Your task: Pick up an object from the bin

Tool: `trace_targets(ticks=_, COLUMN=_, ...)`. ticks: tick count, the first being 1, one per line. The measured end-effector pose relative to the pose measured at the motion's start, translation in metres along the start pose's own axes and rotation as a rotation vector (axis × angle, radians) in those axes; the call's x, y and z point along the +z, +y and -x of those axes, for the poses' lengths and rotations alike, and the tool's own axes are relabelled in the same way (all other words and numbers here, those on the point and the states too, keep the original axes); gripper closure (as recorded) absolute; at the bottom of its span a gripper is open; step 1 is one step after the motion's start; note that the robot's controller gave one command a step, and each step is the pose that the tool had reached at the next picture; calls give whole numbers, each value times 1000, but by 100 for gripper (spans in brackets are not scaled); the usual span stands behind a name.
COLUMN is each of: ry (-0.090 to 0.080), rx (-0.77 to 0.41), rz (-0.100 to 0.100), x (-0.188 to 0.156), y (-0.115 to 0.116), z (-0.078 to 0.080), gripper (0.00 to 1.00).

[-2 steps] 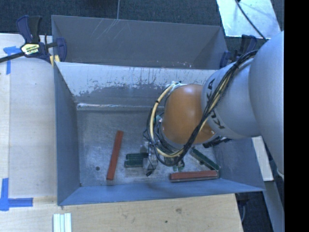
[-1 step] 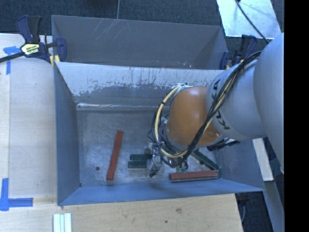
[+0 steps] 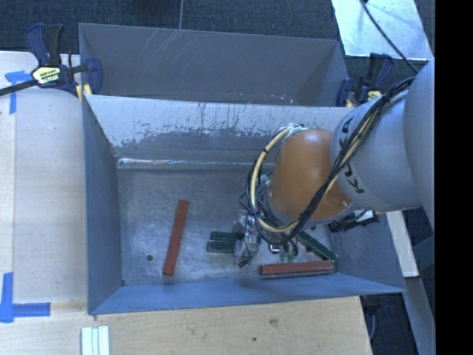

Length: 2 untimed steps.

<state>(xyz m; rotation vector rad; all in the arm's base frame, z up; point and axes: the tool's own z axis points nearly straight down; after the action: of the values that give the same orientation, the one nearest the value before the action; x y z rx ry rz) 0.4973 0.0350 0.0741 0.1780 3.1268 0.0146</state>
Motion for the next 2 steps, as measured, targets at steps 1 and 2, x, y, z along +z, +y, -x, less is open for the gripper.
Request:
trace_targets(ticks=1, ry=-2, rx=79, rz=-12, x=-51, y=-66, z=38, gripper=100)
trace_targets(ticks=2, ry=6, rx=74, rz=-10, x=-48, y=-63, z=35, gripper=0)
